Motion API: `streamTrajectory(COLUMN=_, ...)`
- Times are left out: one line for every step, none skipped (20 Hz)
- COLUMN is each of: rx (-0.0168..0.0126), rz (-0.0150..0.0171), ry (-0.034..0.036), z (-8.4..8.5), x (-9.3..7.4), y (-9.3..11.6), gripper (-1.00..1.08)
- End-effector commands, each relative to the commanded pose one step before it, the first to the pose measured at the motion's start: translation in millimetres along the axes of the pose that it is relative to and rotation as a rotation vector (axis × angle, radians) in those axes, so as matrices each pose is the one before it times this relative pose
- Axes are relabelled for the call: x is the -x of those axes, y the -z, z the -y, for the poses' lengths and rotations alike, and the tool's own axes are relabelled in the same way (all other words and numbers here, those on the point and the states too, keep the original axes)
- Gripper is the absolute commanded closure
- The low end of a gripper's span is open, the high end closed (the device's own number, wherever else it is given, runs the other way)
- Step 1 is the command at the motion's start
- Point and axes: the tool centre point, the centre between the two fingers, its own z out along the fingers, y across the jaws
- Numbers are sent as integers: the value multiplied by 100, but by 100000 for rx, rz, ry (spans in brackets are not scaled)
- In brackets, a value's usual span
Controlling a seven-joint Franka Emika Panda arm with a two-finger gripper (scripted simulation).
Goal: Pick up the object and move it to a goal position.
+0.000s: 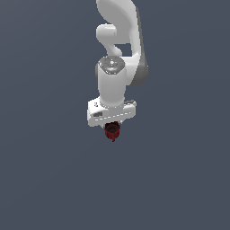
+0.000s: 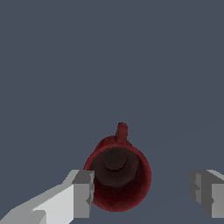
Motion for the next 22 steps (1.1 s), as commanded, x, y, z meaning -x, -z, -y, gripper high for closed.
streamTrajectory(rx=-7, rz=549, ry=6857, z=23, x=-16, y=-338, gripper=-60)
streamTrajectory(rx=-16, rz=217, ry=2806, z=9, x=-9, y=-136, gripper=-60)
streamTrajectory(rx=-24, rz=215, ry=2806, z=9, x=-10, y=-136, gripper=-60)
streamTrajectory(rx=-31, rz=212, ry=2806, z=10, x=-10, y=-135, gripper=-60)
streamTrajectory(rx=-38, rz=208, ry=2805, z=9, x=-10, y=-135, gripper=-60)
streamTrajectory(rx=-45, rz=205, ry=2804, z=9, x=-11, y=-134, gripper=-60)
streamTrajectory(rx=-52, rz=201, ry=2803, z=8, x=-11, y=-134, gripper=-60)
streamTrajectory(rx=-59, rz=197, ry=2803, z=8, x=-12, y=-134, gripper=-60)
streamTrajectory(rx=-65, rz=193, ry=2803, z=8, x=-13, y=-133, gripper=-60)
streamTrajectory(rx=-72, rz=188, ry=2802, z=8, x=-13, y=-133, gripper=-60)
streamTrajectory(rx=-78, rz=184, ry=2801, z=7, x=-13, y=-132, gripper=-60)
streamTrajectory(rx=-83, rz=179, ry=2801, z=7, x=-14, y=-132, gripper=-60)
streamTrajectory(rx=-89, rz=174, ry=2799, z=6, x=-14, y=-131, gripper=-60)
streamTrajectory(rx=-95, rz=169, ry=2799, z=6, x=-15, y=-131, gripper=-60)
streamTrajectory(rx=-100, rz=163, ry=2798, z=6, x=-15, y=-130, gripper=-60)
streamTrajectory(rx=-105, rz=158, ry=2798, z=5, x=-16, y=-130, gripper=-60)
streamTrajectory(rx=-109, rz=152, ry=2797, z=5, x=-16, y=-129, gripper=-60)
streamTrajectory(rx=-114, rz=146, ry=2796, z=5, x=-16, y=-129, gripper=-60)
streamTrajectory(rx=-118, rz=140, ry=2795, z=4, x=-16, y=-128, gripper=-60)
streamTrajectory(rx=-122, rz=134, ry=2794, z=3, x=-17, y=-127, gripper=-60)
streamTrajectory(rx=-126, rz=128, ry=2794, z=3, x=-17, y=-127, gripper=-60)
streamTrajectory(rx=-129, rz=122, ry=2793, z=2, x=-17, y=-126, gripper=-60)
